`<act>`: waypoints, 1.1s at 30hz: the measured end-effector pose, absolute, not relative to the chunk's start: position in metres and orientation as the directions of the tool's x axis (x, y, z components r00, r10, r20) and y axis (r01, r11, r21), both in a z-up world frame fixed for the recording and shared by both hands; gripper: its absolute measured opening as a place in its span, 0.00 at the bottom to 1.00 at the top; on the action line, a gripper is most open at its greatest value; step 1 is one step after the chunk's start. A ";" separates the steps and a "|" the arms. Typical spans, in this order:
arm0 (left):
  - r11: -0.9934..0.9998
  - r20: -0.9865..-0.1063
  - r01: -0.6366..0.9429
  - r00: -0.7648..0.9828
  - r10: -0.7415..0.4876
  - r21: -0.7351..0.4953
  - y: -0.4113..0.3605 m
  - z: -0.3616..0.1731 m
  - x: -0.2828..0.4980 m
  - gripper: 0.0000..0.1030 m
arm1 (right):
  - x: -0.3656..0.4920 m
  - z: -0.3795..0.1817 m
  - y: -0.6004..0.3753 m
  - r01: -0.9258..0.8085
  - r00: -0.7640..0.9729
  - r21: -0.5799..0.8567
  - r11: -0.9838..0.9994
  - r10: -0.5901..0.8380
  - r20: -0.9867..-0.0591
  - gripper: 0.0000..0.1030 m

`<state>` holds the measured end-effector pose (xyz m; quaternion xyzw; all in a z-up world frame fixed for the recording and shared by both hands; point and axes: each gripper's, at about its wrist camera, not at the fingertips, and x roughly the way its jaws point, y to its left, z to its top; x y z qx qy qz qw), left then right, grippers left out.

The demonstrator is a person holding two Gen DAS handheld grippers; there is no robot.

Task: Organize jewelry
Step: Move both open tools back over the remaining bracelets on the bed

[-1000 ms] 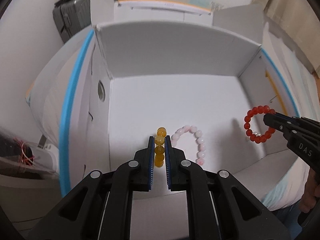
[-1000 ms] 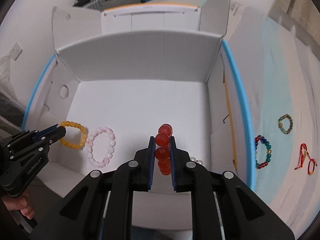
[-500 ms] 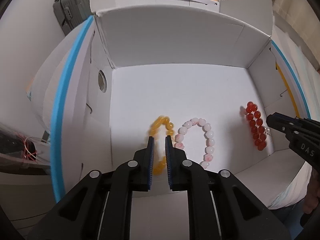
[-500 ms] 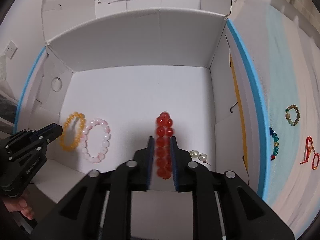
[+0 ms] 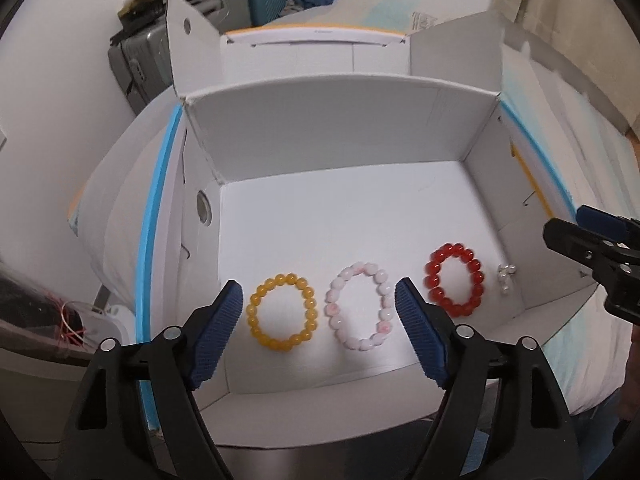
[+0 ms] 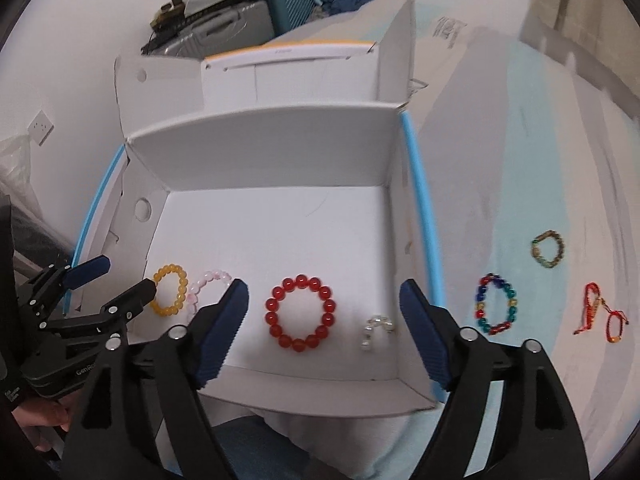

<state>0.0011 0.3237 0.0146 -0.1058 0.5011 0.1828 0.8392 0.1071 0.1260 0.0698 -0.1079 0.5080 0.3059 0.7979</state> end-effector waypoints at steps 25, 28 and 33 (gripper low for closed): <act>0.957 -0.810 -0.290 0.563 0.164 -0.008 0.220 0.070 0.029 0.94 | 0.112 0.128 -0.007 -0.457 0.470 0.111 0.882 0.346 -0.812 0.93; 0.966 -0.806 -0.260 0.574 0.145 -0.011 0.199 0.072 0.038 0.94 | 0.115 0.129 -0.024 -0.438 0.482 0.105 0.893 0.332 -0.811 0.93; 0.979 -0.800 -0.201 0.591 0.107 -0.017 0.166 0.075 0.055 0.94 | 0.123 0.128 -0.057 -0.390 0.497 0.102 0.915 0.303 -0.813 0.93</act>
